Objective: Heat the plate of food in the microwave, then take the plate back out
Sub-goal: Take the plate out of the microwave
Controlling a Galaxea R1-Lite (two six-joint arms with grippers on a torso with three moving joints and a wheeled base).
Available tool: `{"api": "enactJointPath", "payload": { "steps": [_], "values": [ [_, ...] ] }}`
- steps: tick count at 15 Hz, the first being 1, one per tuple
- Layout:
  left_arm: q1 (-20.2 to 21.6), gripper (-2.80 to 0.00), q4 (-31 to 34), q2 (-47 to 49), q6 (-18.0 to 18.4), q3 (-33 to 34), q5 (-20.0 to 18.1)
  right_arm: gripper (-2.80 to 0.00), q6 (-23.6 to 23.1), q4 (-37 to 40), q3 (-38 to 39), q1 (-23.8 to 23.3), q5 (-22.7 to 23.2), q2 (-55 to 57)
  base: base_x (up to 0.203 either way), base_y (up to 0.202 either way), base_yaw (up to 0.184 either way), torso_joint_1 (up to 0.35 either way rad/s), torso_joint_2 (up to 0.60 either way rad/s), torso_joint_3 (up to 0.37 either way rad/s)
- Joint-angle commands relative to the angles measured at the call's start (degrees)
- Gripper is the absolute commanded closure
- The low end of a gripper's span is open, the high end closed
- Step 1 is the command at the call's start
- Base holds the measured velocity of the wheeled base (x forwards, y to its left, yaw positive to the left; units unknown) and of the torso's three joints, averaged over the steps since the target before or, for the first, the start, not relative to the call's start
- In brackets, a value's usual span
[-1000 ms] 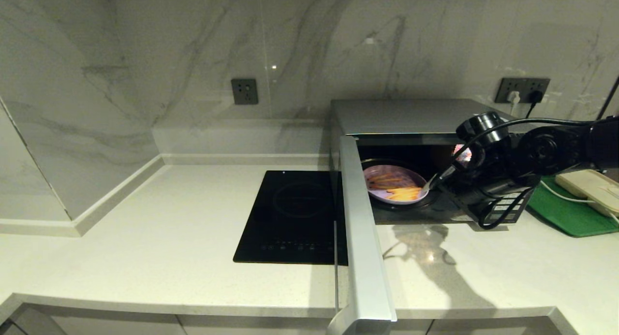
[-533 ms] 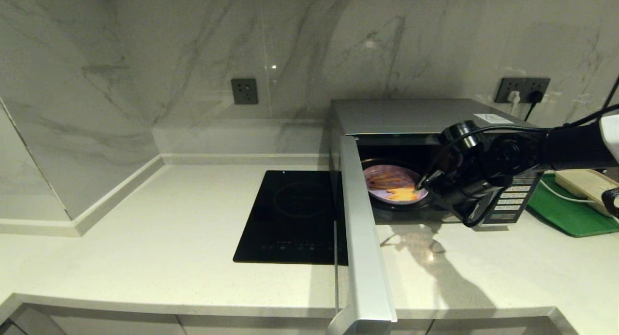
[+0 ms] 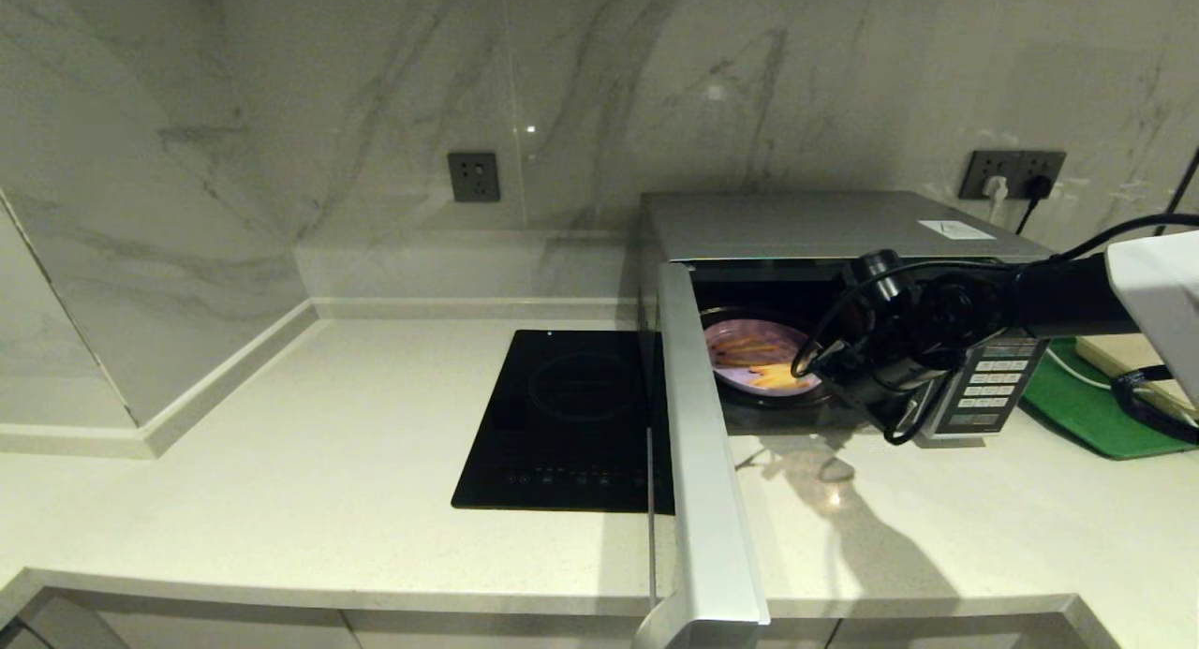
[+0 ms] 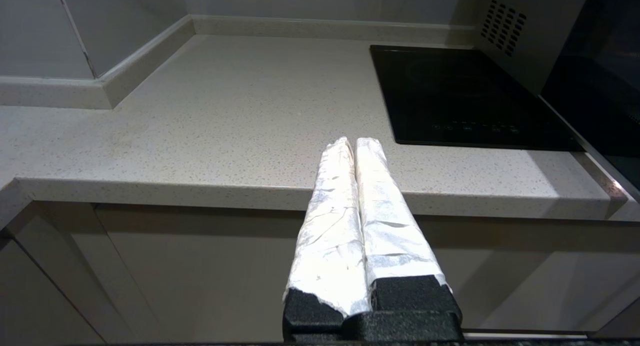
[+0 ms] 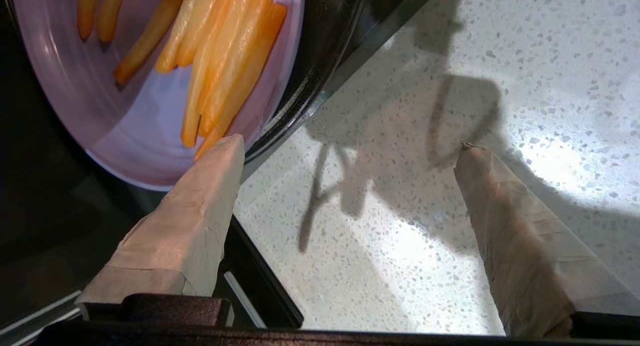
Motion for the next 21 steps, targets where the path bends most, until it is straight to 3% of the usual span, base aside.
{"api": "enactJointPath", "payload": {
  "steps": [1,21],
  "values": [
    [0.00,0.00,-0.04,0.00,-0.03,0.01,0.02,-2.80,0.28,0.17,-1.01,0.07,0.02,0.96,0.000,0.000,0.000,0.000,0.00,0.000],
    [0.00,0.00,-0.04,0.00,-0.03,0.01,0.02,-2.80,0.72,0.08,-2.63,-0.01,-0.14,4.03,0.000,0.000,0.000,0.000,0.00,0.000]
  ]
}}
